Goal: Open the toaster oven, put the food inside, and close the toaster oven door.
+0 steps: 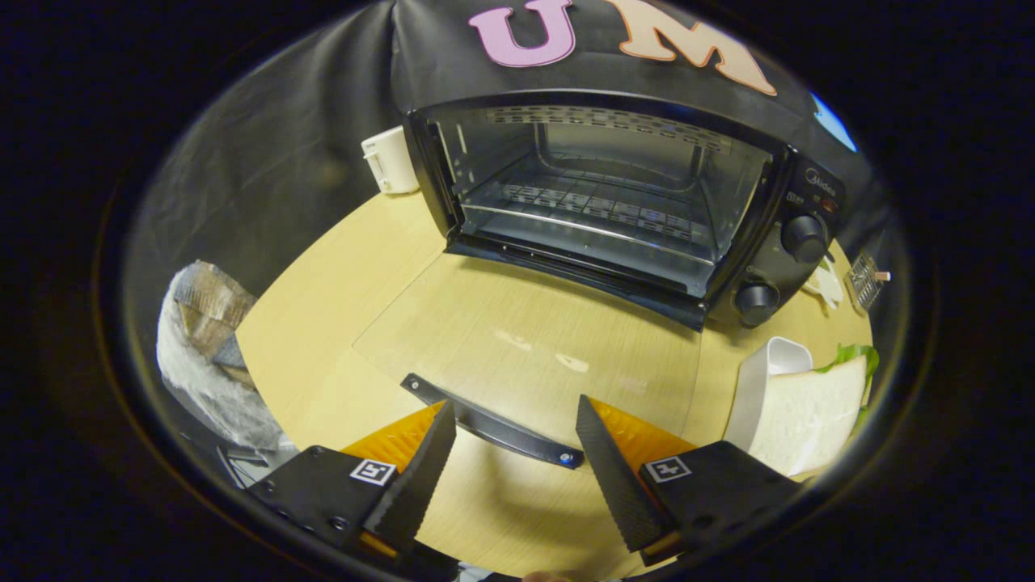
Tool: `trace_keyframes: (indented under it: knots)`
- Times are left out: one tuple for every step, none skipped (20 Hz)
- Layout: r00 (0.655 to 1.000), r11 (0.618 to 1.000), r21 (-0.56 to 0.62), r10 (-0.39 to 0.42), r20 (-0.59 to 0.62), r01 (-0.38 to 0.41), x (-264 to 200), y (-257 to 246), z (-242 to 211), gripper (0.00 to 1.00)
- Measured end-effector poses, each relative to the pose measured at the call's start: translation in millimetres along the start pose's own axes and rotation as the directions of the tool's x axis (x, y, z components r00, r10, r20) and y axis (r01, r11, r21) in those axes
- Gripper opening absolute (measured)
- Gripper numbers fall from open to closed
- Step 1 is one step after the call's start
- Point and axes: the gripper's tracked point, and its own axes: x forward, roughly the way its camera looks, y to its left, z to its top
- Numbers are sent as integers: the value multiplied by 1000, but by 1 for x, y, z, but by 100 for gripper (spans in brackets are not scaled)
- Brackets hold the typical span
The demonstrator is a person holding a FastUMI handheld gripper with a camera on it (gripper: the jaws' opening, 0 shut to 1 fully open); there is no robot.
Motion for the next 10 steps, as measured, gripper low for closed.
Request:
trace_keyframes:
  knots:
    - [1000, 1000, 9, 5, 5, -5, -2, -1, 1, 96]
    - [1000, 1000, 13, 4, 13, -4, -4, -2, 2, 96]
    - [1000, 1000, 12, 1, 24, -1, -7, -4, 4, 95]
    - [998, 1000, 5, -6, 55, 5, -11, -8, 9, 95]
    - [996, 1000, 0, -17, 89, 17, -14, -14, 15, 95]
    - [992, 999, 2, -35, 119, 35, -20, -22, 23, 95]
    - [987, 999, 12, -53, 151, 51, -27, -30, 30, 95]
    - [981, 997, 30, -74, 181, 69, -33, -39, 38, 95]
    - [973, 995, 50, -98, 209, 89, -40, -50, 44, 95]
    - [964, 991, 69, -125, 235, 112, -47, -63, 51, 95]
